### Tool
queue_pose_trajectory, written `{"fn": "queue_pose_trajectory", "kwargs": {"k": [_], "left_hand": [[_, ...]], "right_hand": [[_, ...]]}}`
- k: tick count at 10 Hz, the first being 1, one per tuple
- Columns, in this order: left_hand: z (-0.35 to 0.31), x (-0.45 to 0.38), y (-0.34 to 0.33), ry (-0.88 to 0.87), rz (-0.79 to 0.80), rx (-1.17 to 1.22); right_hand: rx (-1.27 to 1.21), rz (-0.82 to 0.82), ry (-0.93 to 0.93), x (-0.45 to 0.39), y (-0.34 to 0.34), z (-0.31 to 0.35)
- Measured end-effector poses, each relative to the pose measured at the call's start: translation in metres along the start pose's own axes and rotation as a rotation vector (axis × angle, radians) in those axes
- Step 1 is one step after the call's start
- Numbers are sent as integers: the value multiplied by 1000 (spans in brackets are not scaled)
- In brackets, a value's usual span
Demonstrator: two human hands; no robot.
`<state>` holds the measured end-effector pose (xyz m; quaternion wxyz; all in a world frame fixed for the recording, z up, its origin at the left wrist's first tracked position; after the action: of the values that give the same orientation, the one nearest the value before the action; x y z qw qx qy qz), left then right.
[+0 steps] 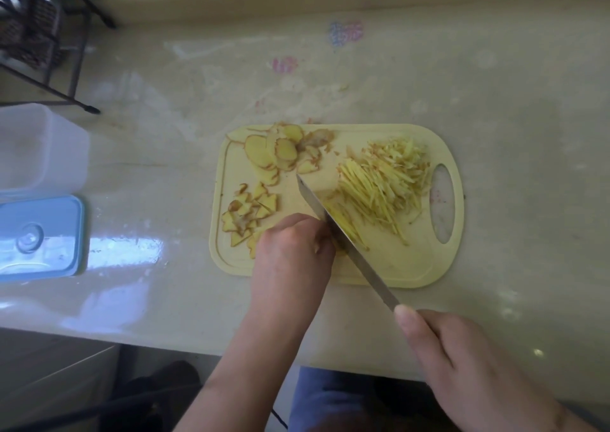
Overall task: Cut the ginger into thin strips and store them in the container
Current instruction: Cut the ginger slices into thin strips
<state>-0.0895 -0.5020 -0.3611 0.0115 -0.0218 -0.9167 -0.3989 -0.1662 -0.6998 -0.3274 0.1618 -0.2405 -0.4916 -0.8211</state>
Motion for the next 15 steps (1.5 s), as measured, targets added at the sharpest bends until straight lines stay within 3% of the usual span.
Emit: {"fn": "queue_pose_trajectory", "kwargs": {"k": [1, 2, 3, 4, 5, 6, 7, 8, 9, 10, 11, 12, 15], "left_hand": [[1, -1, 2, 48, -3, 21], [1, 0, 4, 77, -27, 45], [2, 0, 4, 94, -31, 72], [3, 0, 5, 78, -22, 83], [1, 1, 5, 44, -16, 72], [-1, 0, 5, 48, -22, 66], [-2, 0, 6, 88, -15, 74], [0, -1, 6, 128, -20, 98], [2, -2, 7, 138, -35, 126], [2, -2, 8, 136, -32, 127], [2, -2, 6, 142, -21, 121], [0, -2, 7, 143, -30, 137], [5, 3, 8, 213, -71, 169]], "right_hand": [[-104, -9, 39, 7, -18, 16], [-48, 96, -39, 9, -12, 12], [-58, -113, -34, -19, -109, -34], [-15, -174, 9, -92, -249, -45], [-12, 76, -62, -62, -111, -35], [-285, 156, -7, -6, -34, 17], [-134, 132, 20, -12, -25, 21], [-241, -45, -113, 11, -7, 11], [-157, -126, 63, 15, -8, 20], [-97, -186, 113, 13, -13, 15], [-37, -134, 104, 10, -14, 17], [-108, 48, -5, -4, -28, 15], [-329, 99, -6, -19, -24, 1]]}}
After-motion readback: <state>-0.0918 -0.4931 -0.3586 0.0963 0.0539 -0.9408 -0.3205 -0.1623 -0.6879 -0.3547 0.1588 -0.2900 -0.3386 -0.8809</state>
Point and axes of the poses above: each hand's wrist, its own x-axis away from the middle knuckle, its own y-axis out of the back of the hand, z = x × y, the point moved 6 cm from there along -x, towards the middle knuckle, and after that the axes turned 10 degrees about x, right-handed, at the moved point
